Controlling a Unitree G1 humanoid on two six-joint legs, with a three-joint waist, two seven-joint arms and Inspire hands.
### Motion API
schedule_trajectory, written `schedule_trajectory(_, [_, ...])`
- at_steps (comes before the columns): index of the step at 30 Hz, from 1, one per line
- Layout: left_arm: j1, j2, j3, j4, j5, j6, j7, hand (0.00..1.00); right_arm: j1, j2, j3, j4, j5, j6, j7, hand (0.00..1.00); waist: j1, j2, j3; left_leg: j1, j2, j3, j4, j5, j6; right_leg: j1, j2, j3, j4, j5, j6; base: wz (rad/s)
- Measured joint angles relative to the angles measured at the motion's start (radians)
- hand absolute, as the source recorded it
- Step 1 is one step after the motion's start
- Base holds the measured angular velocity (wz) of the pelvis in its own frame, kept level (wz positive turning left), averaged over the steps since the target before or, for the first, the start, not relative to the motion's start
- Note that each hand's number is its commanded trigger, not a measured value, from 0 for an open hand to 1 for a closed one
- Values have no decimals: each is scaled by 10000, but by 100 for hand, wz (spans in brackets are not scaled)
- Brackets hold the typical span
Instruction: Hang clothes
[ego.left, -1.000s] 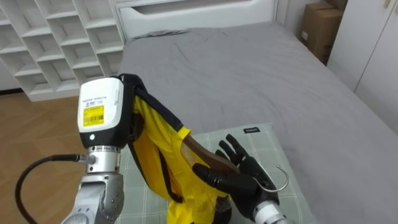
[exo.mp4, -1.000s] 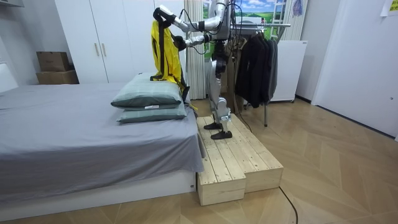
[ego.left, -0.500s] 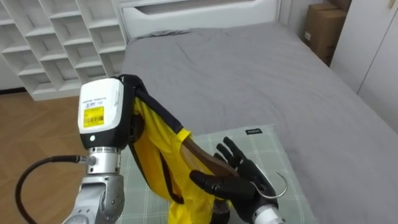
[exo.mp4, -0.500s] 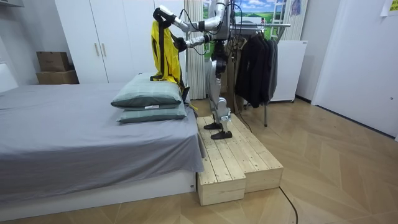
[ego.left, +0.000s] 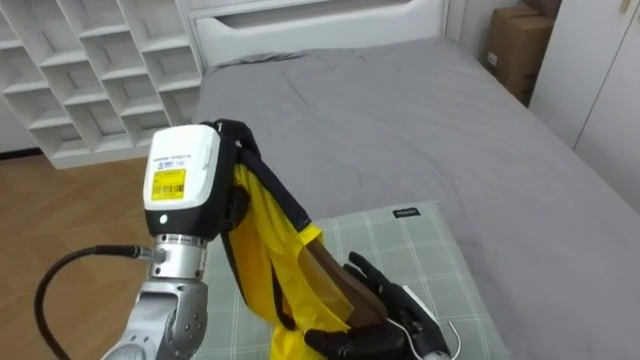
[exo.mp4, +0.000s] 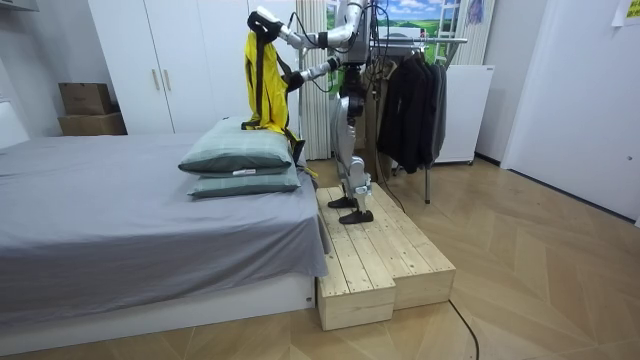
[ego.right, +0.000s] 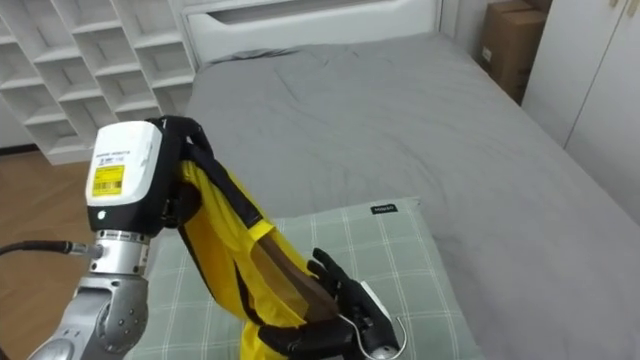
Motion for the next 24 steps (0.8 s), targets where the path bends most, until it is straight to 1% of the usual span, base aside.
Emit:
schedule_trajectory(4, [-18, 4, -12, -1, 4, -42, 1, 100, 0, 24, -12, 172, -7, 0, -12, 0, -14, 105, 37, 10, -3, -1, -17, 0, 0, 10, -1, -9, -7, -1, 1, 0])
schedule_trajectory(7, [-39, 15, -12, -1, 15, -92, 9, 100, -1, 23, -21, 172, -7, 0, -12, 0, -12, 112, 37, -12, 0, -2, -17, 0, -1, 11, 5, -7, -52, -1, 1, 0])
schedule_trajectory(8, [-45, 25, -11, -8, 14, -105, 12, 100, -1, 23, -23, 171, -7, 0, -12, 35, -12, 111, 36, -57, -9, 0, -7, 0, -1, 22, 2, -5, -144, -1, 1, 0])
schedule_trajectory(9, [-46, 29, -11, -12, 14, -117, 12, 100, -1, 23, -26, 172, -7, 0, -12, 67, -9, 111, 36, -75, -13, 1, -5, 0, -1, 14, -1, -4, -166, -1, 1, 0])
schedule_trajectory(10, [-45, 30, -12, -11, 15, -171, 12, 100, 21, 22, -26, 184, 18, 0, -12, 81, -11, 112, 36, -82, -15, -6, 0, 1, -1, 14, -2, -12, -178, -1, 1, 0])
schedule_trajectory(11, [-47, 37, -11, -15, 15, -234, 12, 100, 36, 22, -28, 184, 28, 0, -13, 100, -9, 111, 36, -76, -13, -10, 1, 1, -1, 17, 0, -13, -177, -1, 1, 0])
schedule_trajectory(14, [-49, 56, -11, -17, 14, -300, 12, 100, 45, 22, -42, 185, 28, 0, -26, 100, -11, 112, 35, -78, -13, -10, 0, 0, -1, 23, -1, -13, -207, -1, 0, 0])
schedule_trajectory(24, [-51, 59, 39, -26, 15, -354, 11, 100, 76, 25, -73, 187, 1, -14, -55, 100, -5, 110, 33, -61, -20, -16, 2, 1, -1, 89, -10, -17, -302, 0, -1, 0])
